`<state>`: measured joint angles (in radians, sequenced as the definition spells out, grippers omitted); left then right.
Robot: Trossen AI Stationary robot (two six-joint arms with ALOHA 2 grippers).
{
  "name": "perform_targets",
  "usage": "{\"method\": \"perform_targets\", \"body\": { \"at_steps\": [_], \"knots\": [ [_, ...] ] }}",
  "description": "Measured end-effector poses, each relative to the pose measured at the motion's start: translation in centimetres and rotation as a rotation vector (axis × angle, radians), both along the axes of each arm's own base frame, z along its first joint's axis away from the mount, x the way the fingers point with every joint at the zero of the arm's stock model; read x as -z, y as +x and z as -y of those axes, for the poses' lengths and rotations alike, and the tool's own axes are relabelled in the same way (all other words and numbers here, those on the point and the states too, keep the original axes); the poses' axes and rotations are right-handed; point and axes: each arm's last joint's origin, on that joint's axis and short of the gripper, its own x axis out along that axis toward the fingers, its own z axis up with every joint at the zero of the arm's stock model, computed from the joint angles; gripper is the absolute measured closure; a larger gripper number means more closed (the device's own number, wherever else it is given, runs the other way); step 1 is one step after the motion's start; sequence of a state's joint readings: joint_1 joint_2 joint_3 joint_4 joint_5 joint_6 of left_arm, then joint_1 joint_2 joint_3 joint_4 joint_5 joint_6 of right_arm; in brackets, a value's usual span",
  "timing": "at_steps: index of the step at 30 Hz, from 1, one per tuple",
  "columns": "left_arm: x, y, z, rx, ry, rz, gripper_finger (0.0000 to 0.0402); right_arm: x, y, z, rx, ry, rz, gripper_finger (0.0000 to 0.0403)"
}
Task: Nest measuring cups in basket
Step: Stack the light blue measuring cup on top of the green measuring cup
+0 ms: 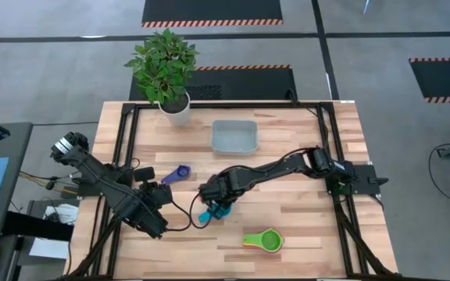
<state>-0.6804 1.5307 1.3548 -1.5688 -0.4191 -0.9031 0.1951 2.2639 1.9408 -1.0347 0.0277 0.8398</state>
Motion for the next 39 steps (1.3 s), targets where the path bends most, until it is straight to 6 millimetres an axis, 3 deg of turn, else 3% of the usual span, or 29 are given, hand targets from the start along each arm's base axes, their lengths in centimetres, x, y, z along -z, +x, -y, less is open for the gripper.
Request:
{"method": "perform_targets", "body": {
  "at_steps": [14,23,28,39],
  "knots": [
    [0.0,0.0,0.0,0.0,0.0,0.0,0.032,0.0,0.3,0.0,-0.005,-0.019,0.03,0.0285],
    [0.0,0.0,0.0,0.0,0.0,-0.001,0.032,3.1,0.6,-0.2,-0.015,0.007,-0.059,0.0285],
    [0.0,0.0,0.0,0.001,0.0,-0.001,0.032,3.1,0.9,-0.3,-0.016,0.02,-0.036,0.0287],
    [0.0,0.0,0.0,0.002,0.004,0.003,0.032,2.6,0.8,-0.2,-0.01,0.04,-0.034,0.039]
  ]
}}
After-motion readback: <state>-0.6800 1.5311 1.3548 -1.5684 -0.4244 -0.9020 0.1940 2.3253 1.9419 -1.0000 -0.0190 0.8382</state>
